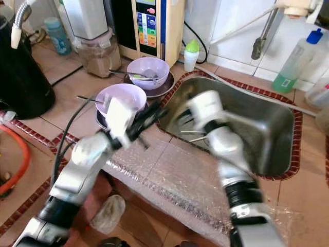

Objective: Kitchen organization

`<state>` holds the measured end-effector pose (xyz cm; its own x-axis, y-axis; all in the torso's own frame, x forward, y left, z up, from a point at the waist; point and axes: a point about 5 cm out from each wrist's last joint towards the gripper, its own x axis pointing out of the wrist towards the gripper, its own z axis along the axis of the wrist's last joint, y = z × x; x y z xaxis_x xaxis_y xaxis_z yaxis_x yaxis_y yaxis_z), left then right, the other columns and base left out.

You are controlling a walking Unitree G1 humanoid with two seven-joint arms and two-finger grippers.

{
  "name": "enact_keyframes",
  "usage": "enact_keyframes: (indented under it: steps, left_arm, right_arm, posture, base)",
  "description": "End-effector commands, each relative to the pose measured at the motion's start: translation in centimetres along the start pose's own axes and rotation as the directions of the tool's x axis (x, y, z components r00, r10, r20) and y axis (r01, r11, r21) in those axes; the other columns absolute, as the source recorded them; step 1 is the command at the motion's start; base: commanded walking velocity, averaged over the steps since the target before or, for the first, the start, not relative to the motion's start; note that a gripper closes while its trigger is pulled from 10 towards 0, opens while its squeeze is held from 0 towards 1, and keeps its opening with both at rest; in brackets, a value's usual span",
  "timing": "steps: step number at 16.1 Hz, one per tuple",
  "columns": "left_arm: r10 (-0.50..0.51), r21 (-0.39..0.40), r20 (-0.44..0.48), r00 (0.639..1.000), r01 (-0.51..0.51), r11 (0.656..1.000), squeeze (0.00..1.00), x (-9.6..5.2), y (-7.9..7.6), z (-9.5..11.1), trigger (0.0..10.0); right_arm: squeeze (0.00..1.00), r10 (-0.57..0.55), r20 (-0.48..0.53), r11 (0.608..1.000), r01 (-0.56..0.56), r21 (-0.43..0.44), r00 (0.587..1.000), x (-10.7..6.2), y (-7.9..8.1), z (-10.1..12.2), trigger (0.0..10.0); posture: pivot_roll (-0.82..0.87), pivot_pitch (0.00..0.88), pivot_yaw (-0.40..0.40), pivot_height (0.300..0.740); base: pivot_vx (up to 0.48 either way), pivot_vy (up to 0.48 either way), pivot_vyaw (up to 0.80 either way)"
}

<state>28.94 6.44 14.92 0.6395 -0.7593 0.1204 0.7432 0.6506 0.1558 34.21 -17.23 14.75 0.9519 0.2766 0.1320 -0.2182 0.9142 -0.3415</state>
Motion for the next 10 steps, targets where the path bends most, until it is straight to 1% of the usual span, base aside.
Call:
enact_keyframes:
  steps: [1,2,3,4,5,7,8,9,10]
  left_arm:
    - [0.006,0.018,0.024,1.0,-0.006,1.0,1.0,0.2,-0.5,0.3,10.0]
    - [0.028,0.01,0.018,0.999,-0.028,1.0,1.0,0.0,-0.5,0.0,10.0]
    - [0.036,-0.018,0.001,0.999,-0.036,0.999,1.0,-0.3,-0.8,-0.5,10.0]
    - [0.036,-0.054,-0.024,0.999,-0.037,0.998,1.0,-0.5,-1.1,-1.1,10.0]
    - [0.032,-0.081,-0.072,0.997,-0.038,0.996,1.0,-0.8,-1.7,-2.1,10.0]
    - [0.033,-0.088,-0.094,0.995,-0.042,0.995,1.0,-1.0,-1.9,-2.7,10.0]
    - [0.035,-0.105,-0.127,0.991,-0.048,0.993,1.0,-1.2,-2.1,-3.7,10.0]
    - [0.019,-0.103,-0.177,0.984,-0.038,0.994,1.0,-1.4,-2.1,-4.6,10.0]
    - [0.019,-0.103,-0.177,0.984,-0.038,0.994,1.0,-1.4,-2.1,-4.6,10.0]
  right_arm:
    - [0.0,-0.026,-0.027,0.999,0.026,0.022,0.999,0.1,0.1,-0.8,0.0]
    - [0.0,-0.045,-0.044,0.999,0.045,0.017,0.998,0.1,-0.1,-1.2,0.0]
    - [0.0,-0.074,-0.078,0.997,0.075,0.019,0.994,0.2,-0.4,-1.8,0.0]
    - [0.0,-0.096,-0.122,0.994,0.101,0.032,0.988,0.3,-0.6,-2.5,0.0]
    - [0.0,-0.117,-0.189,0.99,0.129,0.055,0.975,0.4,-0.6,-3.5,0.0]
    - [0.0,-0.131,-0.238,0.985,0.153,0.076,0.962,0.3,-0.6,-4.3,0.0]
    - [0.0,-0.133,-0.303,0.982,0.167,0.09,0.944,0.3,-0.4,-5.2,0.0]
    - [0.0,-0.133,-0.362,0.981,0.176,0.087,0.923,0.3,-0.1,-5.9,0.0]
    - [0.0,-0.133,-0.362,0.981,0.176,0.087,0.923,0.3,-0.1,-5.9,0.0]
  posture:
    - [-0.05,0.0,-0.024,0.74]
    - [-0.05,0.0,-0.025,0.74]
    - [-0.05,0.0,-0.024,0.74]
    - [-0.04,0.0,-0.022,0.74]
    - [-0.04,0.0,-0.023,0.74]
    - [-0.03,0.0,-0.02,0.74]
    - [-0.03,0.0,-0.017,0.74]
    - [-0.03,0.0,-0.014,0.74]
    - [-0.03,0.0,-0.014,0.74]
  base:
    - [0.0,0.0,0.0]
    - [0.0,0.0,0.0]
    - [0.0,0.0,0.0]
    - [0.0,0.0,0.0]
    - [0.0,0.0,0.0]
    - [0.0,0.0,0.0]
    - [0.0,0.0,0.0]
    - [0.0,0.0,0.0]
    - [0.0,0.0,0.0]
